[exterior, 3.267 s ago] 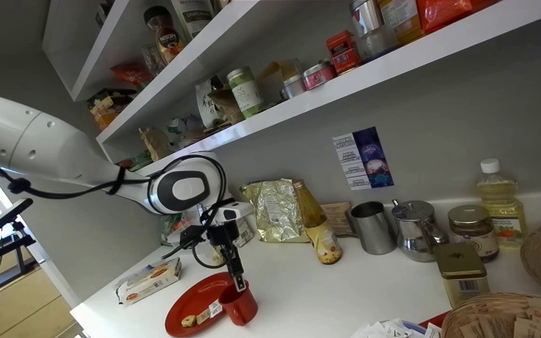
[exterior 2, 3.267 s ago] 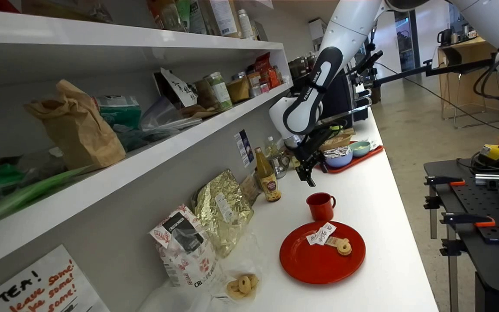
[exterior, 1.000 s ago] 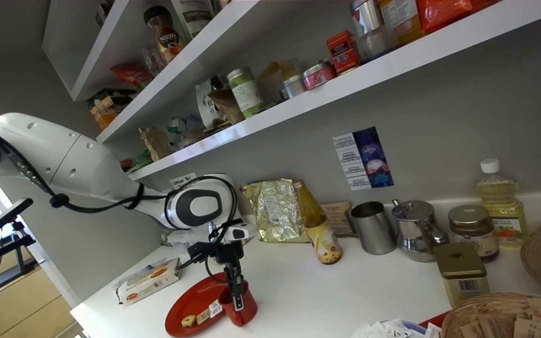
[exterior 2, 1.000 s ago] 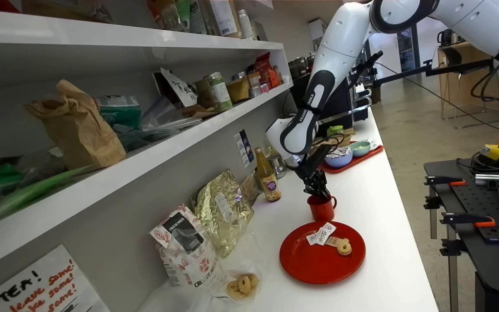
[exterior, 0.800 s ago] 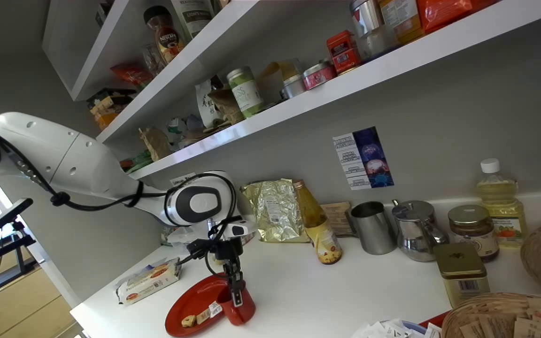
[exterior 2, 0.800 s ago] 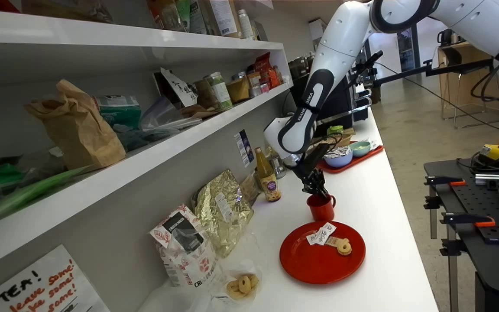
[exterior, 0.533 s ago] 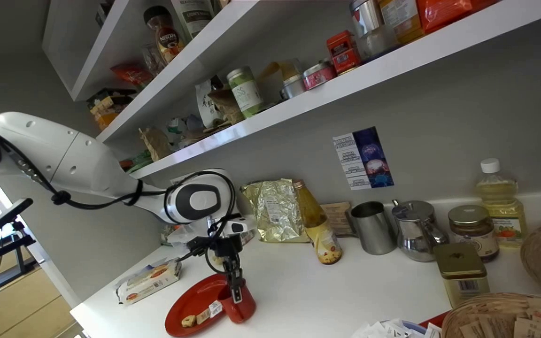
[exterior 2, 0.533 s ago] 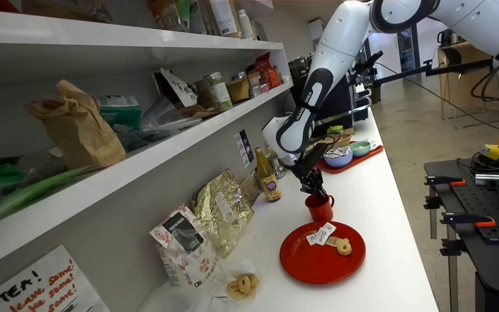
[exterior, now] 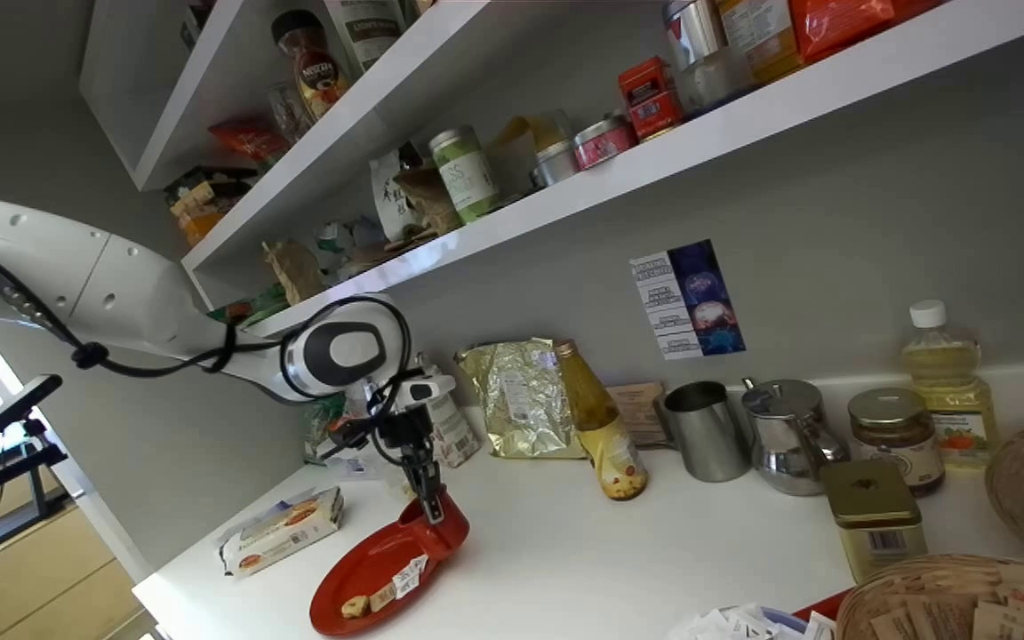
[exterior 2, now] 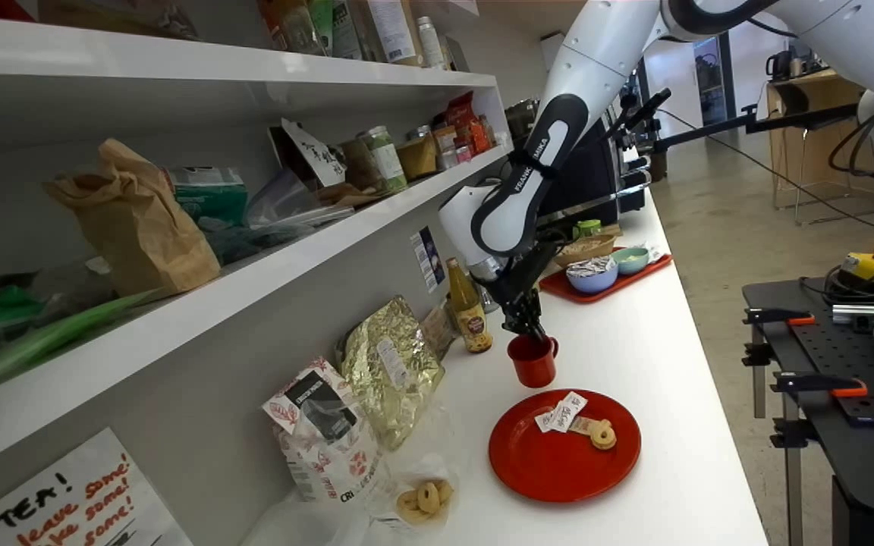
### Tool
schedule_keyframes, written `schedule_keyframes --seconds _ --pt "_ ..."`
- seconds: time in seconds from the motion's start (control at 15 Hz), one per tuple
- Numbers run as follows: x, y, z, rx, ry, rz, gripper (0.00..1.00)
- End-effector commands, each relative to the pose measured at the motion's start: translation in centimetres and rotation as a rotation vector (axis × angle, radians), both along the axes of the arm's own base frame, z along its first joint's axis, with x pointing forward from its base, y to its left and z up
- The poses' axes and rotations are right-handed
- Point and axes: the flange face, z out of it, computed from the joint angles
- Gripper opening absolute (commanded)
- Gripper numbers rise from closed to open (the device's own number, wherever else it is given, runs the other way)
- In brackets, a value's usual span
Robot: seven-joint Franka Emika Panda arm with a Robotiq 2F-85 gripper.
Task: Put the cup on the plate
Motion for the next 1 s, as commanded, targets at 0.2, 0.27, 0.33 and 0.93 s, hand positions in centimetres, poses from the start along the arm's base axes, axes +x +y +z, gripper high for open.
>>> schedule_keyframes --seconds 0.2,0.27,0.33,0.93 --pt "-2.3 8.3 7.6 -0.025 -0.124 0.174 0.02" --pt "-2.9 9.9 8.1 -0.014 -0.125 0.195 0.02" --pt "-3.6 11.6 8.4 -0.002 -0.126 0.215 0.02" --pt "-7.9 20.9 4.2 0.03 -0.037 0.412 0.02"
